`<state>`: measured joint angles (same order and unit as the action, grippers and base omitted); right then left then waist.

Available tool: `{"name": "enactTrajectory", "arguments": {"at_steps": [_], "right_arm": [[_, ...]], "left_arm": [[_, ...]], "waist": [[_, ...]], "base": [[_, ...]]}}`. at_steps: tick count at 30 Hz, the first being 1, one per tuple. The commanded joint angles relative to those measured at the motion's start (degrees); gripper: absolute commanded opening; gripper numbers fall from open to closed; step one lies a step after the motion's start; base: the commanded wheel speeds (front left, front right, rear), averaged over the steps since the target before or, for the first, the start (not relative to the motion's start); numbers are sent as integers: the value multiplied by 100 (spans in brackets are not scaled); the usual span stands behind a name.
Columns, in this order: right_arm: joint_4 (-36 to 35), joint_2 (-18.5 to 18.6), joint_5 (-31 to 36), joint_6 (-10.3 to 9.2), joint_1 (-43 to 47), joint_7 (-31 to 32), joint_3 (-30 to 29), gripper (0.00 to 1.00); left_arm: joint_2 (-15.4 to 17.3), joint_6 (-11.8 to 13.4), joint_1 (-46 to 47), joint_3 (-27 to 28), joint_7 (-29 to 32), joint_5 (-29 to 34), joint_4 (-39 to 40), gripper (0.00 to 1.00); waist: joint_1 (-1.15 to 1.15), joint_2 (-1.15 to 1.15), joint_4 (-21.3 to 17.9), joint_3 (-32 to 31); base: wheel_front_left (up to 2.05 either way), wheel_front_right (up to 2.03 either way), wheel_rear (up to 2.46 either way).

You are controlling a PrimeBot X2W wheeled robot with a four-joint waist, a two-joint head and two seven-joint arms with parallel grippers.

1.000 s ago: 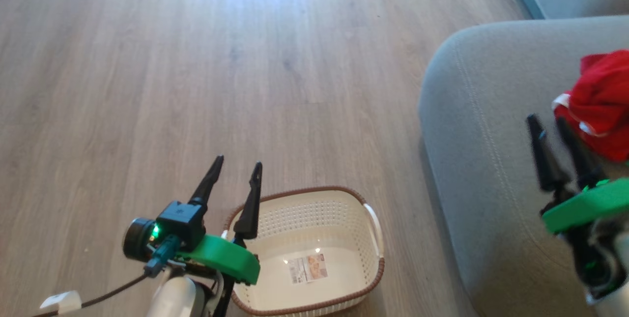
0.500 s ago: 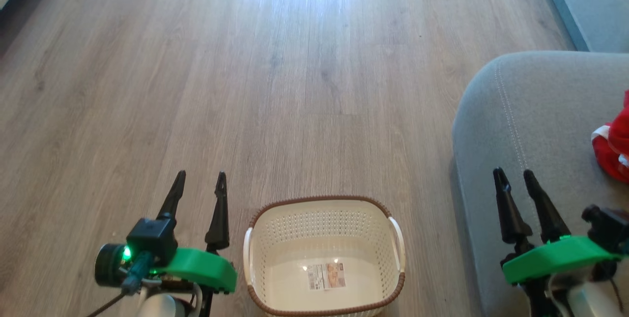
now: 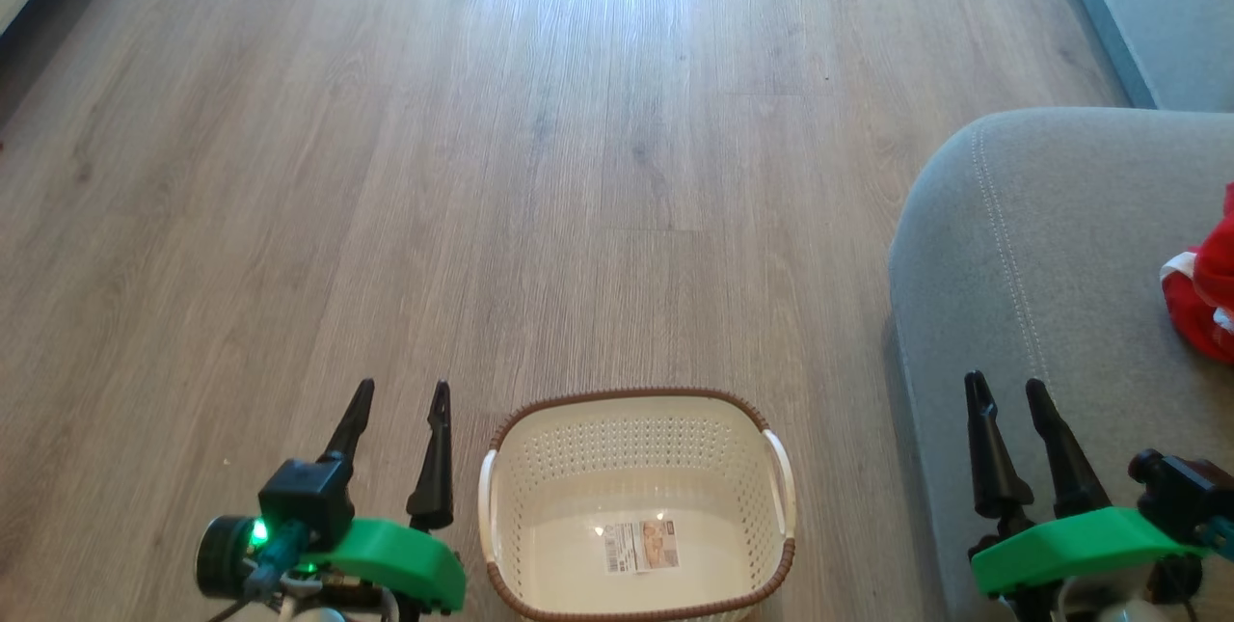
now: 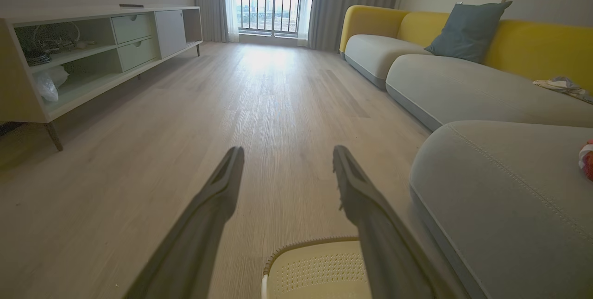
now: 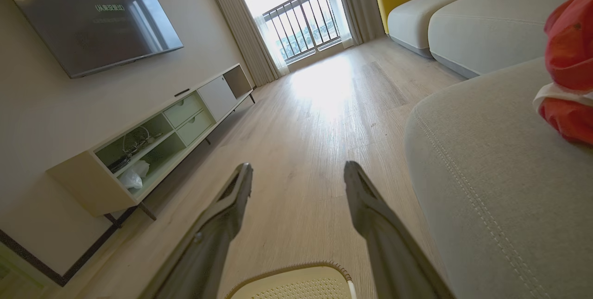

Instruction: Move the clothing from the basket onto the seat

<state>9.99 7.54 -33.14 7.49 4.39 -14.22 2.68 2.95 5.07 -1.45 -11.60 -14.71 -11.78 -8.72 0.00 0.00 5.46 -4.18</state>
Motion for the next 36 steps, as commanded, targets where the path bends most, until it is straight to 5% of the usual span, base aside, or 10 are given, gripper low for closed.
{"name": "enactTrajectory", "arguments": {"at_steps": [1,36], "right_arm": [[-212,38,66,0,-114,-77,73,100],[-174,13,-28,0,-117,-77,-3,100]], "left_arm": [[-7,-37,153,177,-29,-64,147,100],[-7,-415,120,353,-29,-500,191,100]], "waist": [[0,0,-6,2],[0,0,-14,7]], "base": [[0,0,0],[0,0,0]]}}
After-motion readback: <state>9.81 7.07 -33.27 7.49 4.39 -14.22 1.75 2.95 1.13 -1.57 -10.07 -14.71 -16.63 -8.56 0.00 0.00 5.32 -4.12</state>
